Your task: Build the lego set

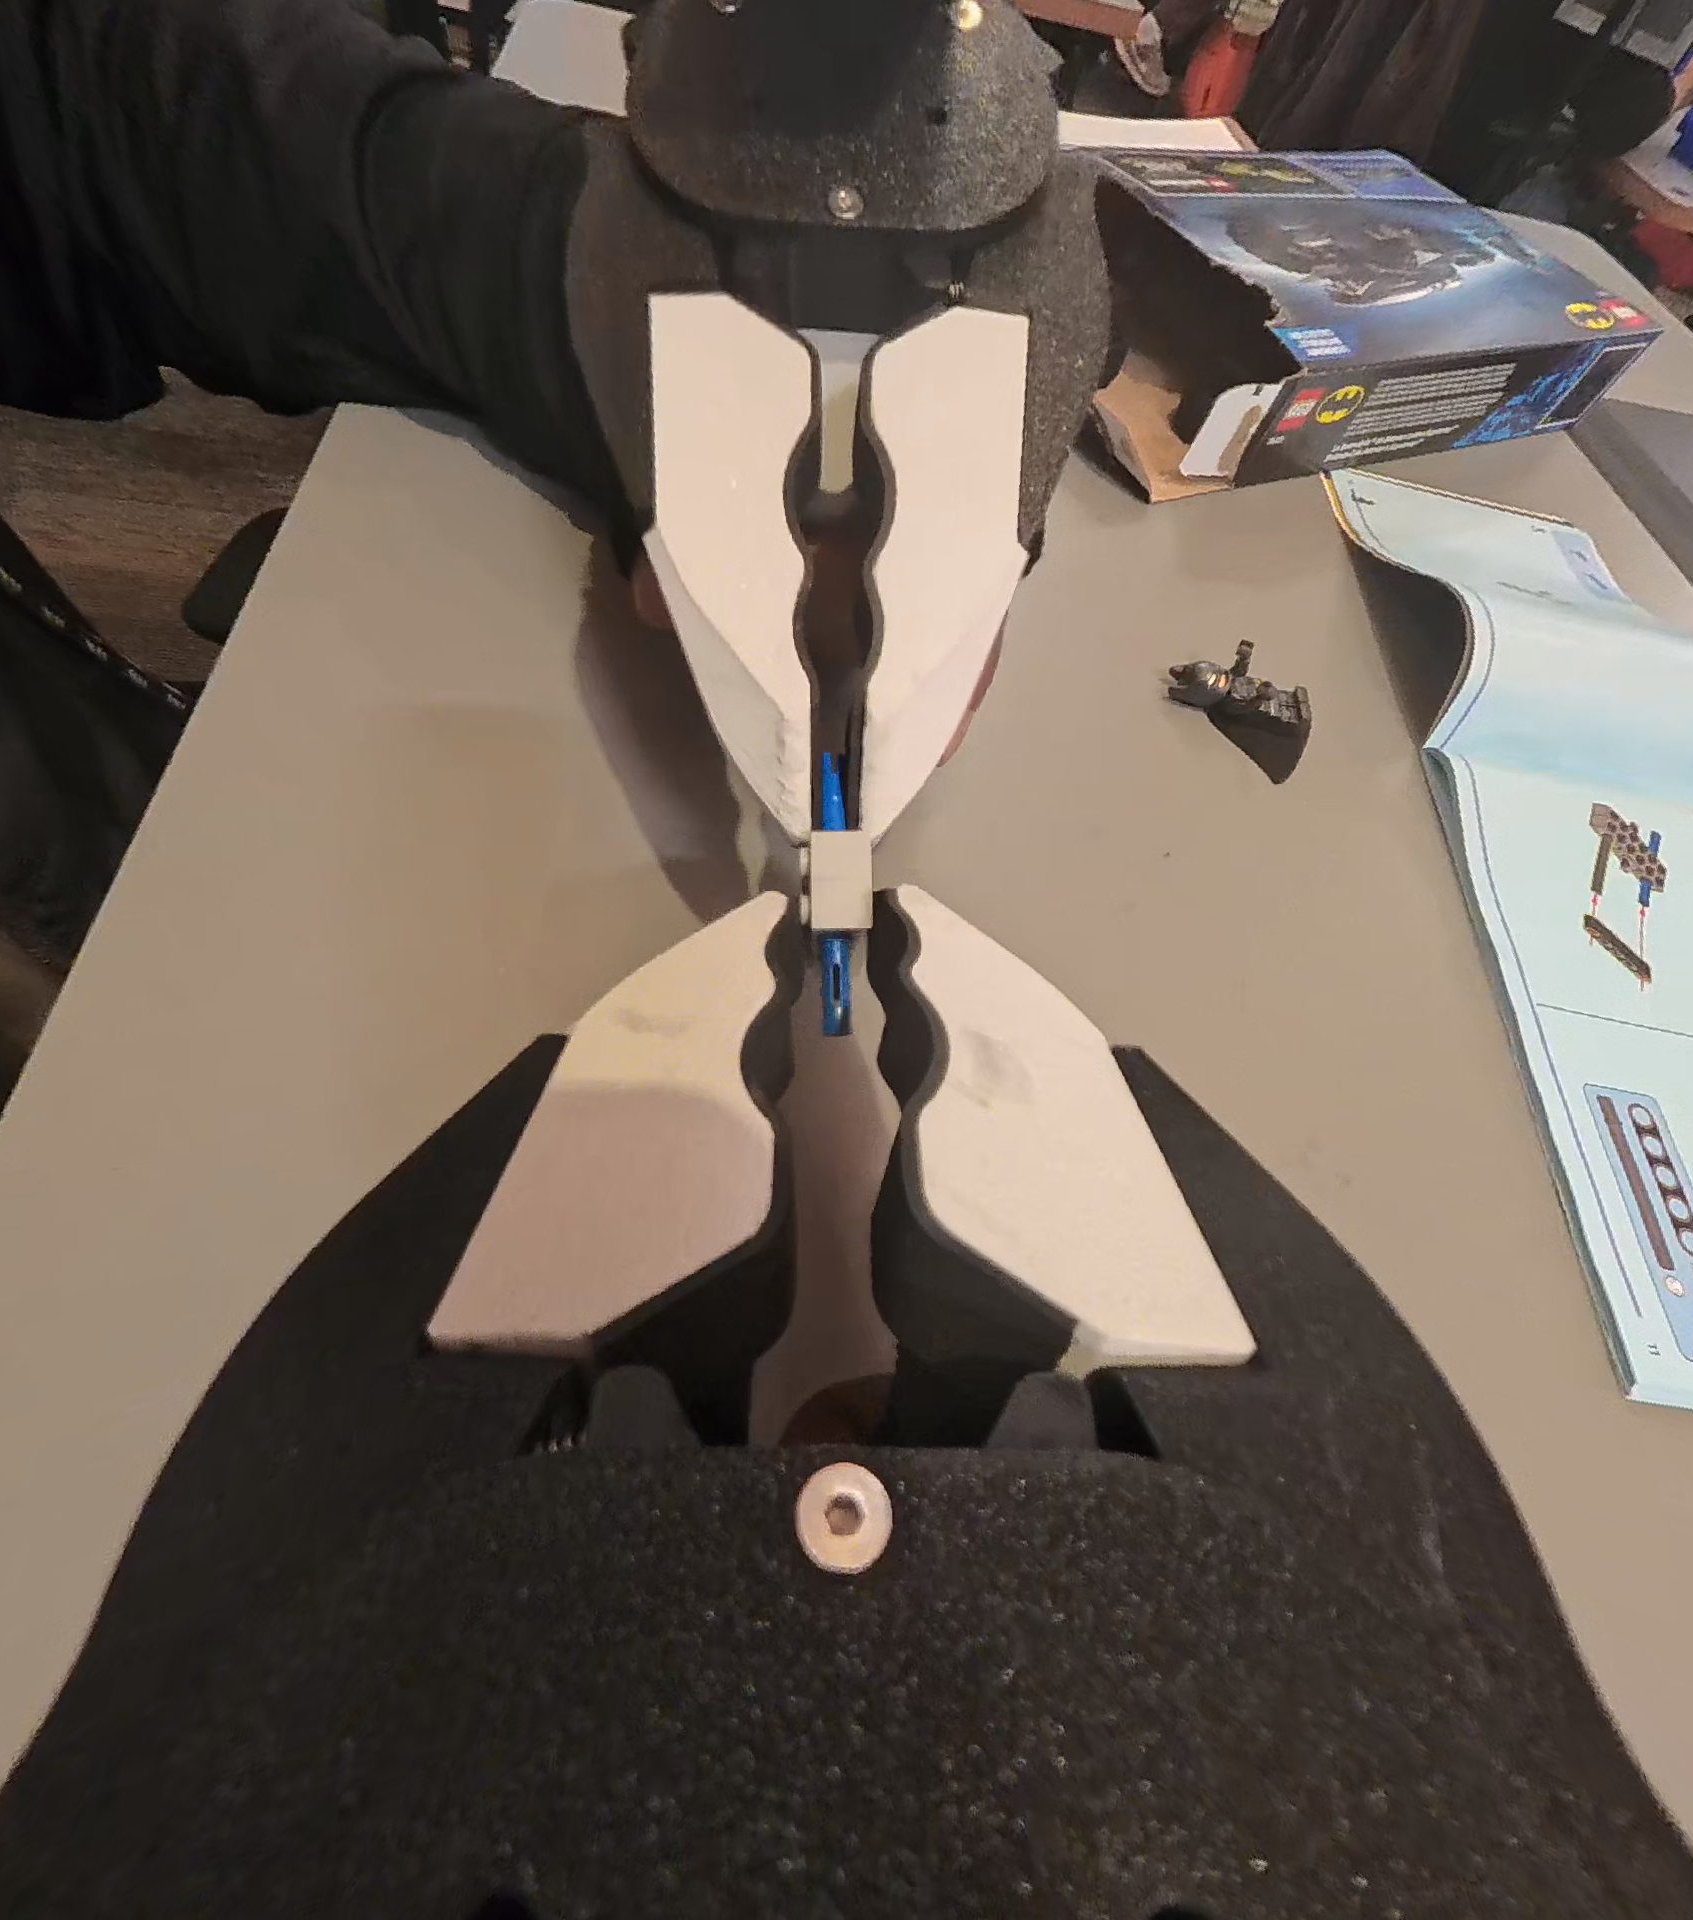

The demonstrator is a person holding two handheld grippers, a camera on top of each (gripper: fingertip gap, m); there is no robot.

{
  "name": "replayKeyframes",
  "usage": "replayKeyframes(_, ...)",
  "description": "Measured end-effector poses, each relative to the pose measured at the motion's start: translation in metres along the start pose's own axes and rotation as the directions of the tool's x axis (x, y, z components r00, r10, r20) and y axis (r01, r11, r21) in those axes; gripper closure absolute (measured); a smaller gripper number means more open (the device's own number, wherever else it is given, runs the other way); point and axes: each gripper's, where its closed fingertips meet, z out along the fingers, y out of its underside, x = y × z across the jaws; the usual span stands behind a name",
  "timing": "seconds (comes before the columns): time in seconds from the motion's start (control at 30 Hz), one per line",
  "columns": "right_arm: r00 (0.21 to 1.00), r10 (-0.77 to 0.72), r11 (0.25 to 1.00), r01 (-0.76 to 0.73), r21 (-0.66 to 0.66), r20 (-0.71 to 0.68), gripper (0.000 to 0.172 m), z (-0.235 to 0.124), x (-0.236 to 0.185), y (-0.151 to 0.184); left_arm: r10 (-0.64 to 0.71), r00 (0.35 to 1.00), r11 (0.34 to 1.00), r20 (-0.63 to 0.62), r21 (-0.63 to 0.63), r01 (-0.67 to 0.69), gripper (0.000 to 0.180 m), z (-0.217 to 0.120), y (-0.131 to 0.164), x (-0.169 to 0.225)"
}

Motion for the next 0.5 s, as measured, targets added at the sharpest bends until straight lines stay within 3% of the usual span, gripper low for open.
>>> replayKeyframes(0.23,0.998,0.023,0.999,-0.024,-0.023,-0.055,0.159,-0.0005,0.0099,0.0041,0.002,0.998,1.0,0.055,-0.011,-0.001,0.169,-0.003,0.0037,-0.011)
replayKeyframes(0.5,0.999,0.031,0.999,-0.033,-0.032,-0.035,0.16,-0.0001,0.0073,0.0043,0.007,1.0,1.0,0.029,-0.019,-0.006,0.176,-0.0045,0.0056,-0.008)
